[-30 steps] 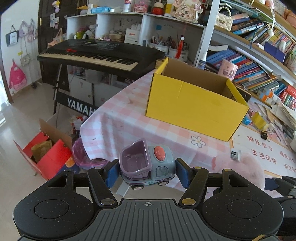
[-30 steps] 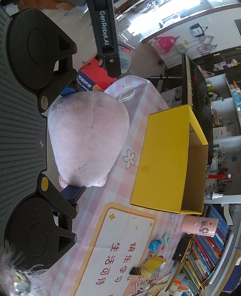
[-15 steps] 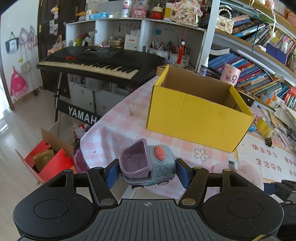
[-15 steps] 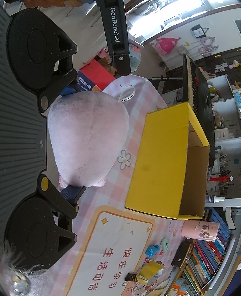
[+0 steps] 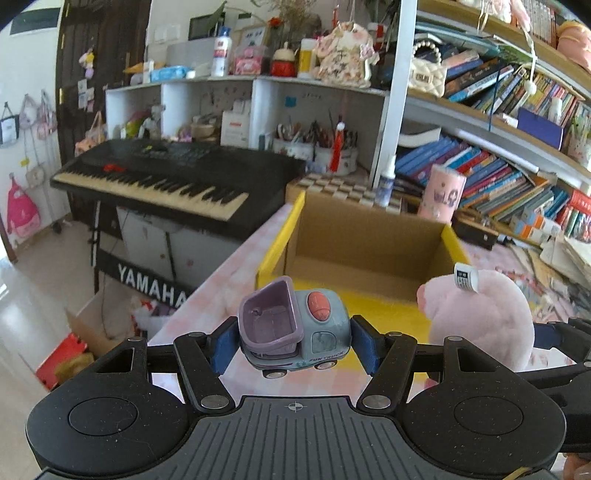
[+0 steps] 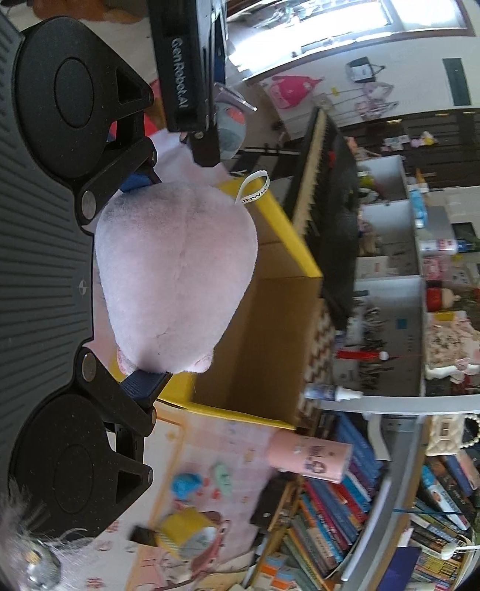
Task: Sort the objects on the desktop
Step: 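Carry the truck in the left gripper and the plush in the right gripper toward the yellow box, then lower both toys into the yellow box and open both grippers, then withdraw both grippers from the box back toward the desk items, then grasp the black binder clip with the right gripper while the left gripper grasps the blue eraser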
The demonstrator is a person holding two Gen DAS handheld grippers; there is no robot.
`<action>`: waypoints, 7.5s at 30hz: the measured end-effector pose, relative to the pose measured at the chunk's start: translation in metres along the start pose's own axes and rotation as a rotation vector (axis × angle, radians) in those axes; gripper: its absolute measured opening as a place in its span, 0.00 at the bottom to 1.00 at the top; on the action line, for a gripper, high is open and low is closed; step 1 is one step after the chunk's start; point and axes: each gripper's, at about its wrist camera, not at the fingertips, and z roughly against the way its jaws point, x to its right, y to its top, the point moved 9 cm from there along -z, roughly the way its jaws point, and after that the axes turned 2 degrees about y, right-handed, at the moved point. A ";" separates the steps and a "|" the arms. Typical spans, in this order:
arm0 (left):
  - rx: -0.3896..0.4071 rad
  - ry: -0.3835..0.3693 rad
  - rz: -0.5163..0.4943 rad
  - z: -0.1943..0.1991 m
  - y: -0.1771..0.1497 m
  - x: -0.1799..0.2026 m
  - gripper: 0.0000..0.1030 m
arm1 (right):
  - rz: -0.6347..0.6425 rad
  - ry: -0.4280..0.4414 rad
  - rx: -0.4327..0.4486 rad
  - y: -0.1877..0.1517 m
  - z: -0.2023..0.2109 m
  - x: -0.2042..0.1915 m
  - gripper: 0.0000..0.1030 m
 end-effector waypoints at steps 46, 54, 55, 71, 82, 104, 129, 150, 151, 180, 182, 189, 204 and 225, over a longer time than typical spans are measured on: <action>-0.362 0.026 -0.184 -0.171 -0.002 0.067 0.63 | 1.023 0.299 -0.353 0.030 -0.180 0.064 0.86; -0.391 -0.013 -0.130 -0.161 -0.013 0.073 0.63 | 1.245 0.276 -0.365 0.023 -0.187 0.070 0.86; -0.391 -0.016 -0.126 -0.160 -0.014 0.073 0.63 | 1.267 0.268 -0.365 0.023 -0.188 0.072 0.86; -0.234 0.004 -0.164 -0.138 0.010 0.068 0.72 | 1.173 0.224 -0.310 0.026 -0.174 0.069 0.93; -0.068 -0.023 -0.091 -0.088 0.045 0.056 0.72 | 1.052 0.135 -0.124 0.056 -0.110 0.045 0.93; 0.126 0.039 0.090 0.007 0.018 0.007 0.75 | 0.077 -0.230 0.300 0.052 0.040 0.076 0.91; 0.036 0.043 -0.036 0.081 -0.084 0.022 0.77 | -0.131 -0.342 0.171 -0.099 0.126 0.036 0.89; -0.015 -0.204 -0.243 0.069 -0.098 0.136 0.76 | -0.216 -0.432 0.054 -0.134 0.140 0.097 0.87; -0.026 -0.212 -0.243 0.066 -0.098 0.141 0.76 | -0.216 -0.436 0.051 -0.134 0.141 0.101 0.87; -0.078 -0.244 -0.229 -0.012 -0.070 0.268 0.74 | -0.206 -0.389 -0.038 -0.123 0.108 0.239 0.84; -0.084 -0.223 -0.212 -0.019 -0.067 0.274 0.74 | -0.197 -0.362 -0.049 -0.119 0.102 0.249 0.84; -0.100 -0.149 -0.178 -0.041 -0.062 0.301 0.74 | -0.163 -0.266 -0.098 -0.117 0.081 0.284 0.84; -0.085 -0.044 -0.116 -0.075 -0.025 0.324 0.71 | -0.094 -0.134 -0.130 -0.102 0.029 0.324 0.84; -0.226 0.045 -0.052 -0.141 -0.033 0.318 0.62 | 0.202 0.008 -0.215 -0.072 -0.050 0.327 0.65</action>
